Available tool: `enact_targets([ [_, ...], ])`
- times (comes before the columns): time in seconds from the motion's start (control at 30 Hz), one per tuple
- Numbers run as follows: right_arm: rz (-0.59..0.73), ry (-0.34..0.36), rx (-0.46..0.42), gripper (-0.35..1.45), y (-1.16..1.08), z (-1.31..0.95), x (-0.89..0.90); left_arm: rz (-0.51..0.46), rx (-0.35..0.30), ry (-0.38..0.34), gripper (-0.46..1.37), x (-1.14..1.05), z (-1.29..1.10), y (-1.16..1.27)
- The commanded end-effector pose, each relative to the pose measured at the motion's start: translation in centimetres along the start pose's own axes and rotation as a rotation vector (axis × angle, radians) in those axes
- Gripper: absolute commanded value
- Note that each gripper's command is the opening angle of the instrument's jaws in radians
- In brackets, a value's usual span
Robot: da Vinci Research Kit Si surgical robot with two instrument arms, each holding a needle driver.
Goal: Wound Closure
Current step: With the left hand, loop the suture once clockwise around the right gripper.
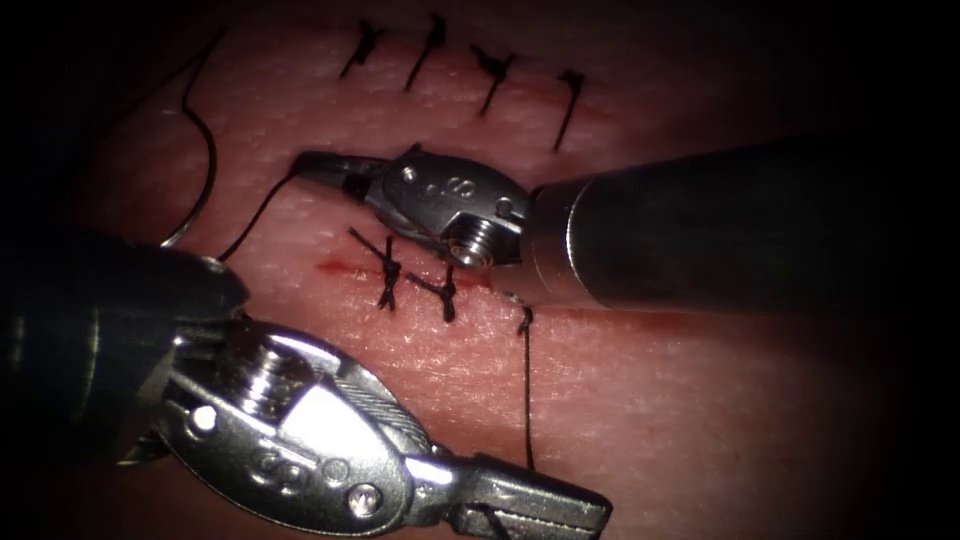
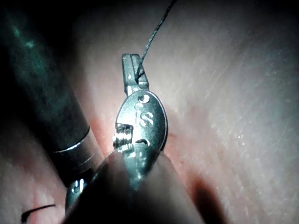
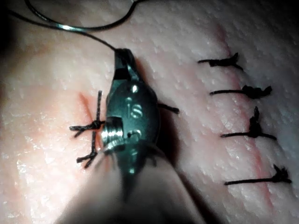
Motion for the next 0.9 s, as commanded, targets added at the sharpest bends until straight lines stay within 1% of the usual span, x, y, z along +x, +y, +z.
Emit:
enact_targets([
  [0.03,0.010,0.006,0.003,-0.35,-0.01,0.01,0.01,-0.004,-0.003,0.000,-0.35,-0.01,0.01,0.01],
  [0.2,0.059,0.069,0.005,-0.35,0.00,0.08,0.06,0.002,-0.020,-0.002,-0.35,-0.06,0.06,0.11],
  [0.33,0.115,0.133,0.032,-0.35,0.00,0.17,0.11,0.001,-0.037,0.010,-0.35,-0.14,0.14,0.24],
  [0.43,0.142,0.212,0.065,-0.35,0.01,0.22,0.14,0.001,-0.049,0.016,-0.35,-0.20,0.18,0.31],
  [0.5,0.156,0.251,0.082,-0.35,0.02,0.22,0.17,0.000,-0.053,0.019,-0.35,-0.24,0.20,0.34],
  [0.57,0.166,0.304,0.103,-0.35,0.04,0.20,0.24,0.002,-0.060,0.024,-0.35,-0.30,0.21,0.37],
  [0.67,0.170,0.384,0.131,-0.35,0.07,0.14,0.39,0.002,-0.071,0.031,-0.35,-0.43,0.22,0.41],
  [0.7,0.171,0.390,0.133,-0.35,0.07,0.13,0.40,0.003,-0.072,0.032,-0.35,-0.44,0.22,0.41],
  [0.73,0.172,0.414,0.142,-0.35,0.08,0.11,0.44,-0.002,-0.073,0.033,-0.35,-0.47,0.22,0.41],
  [0.8,0.180,0.469,0.173,-0.35,0.07,0.05,0.57,-0.006,-0.083,0.040,-0.35,-0.58,0.22,0.42],
  [0.9,0.187,0.508,0.208,-0.35,0.05,-0.01,0.69,-0.016,-0.091,0.045,-0.35,-0.71,0.22,0.41],
])
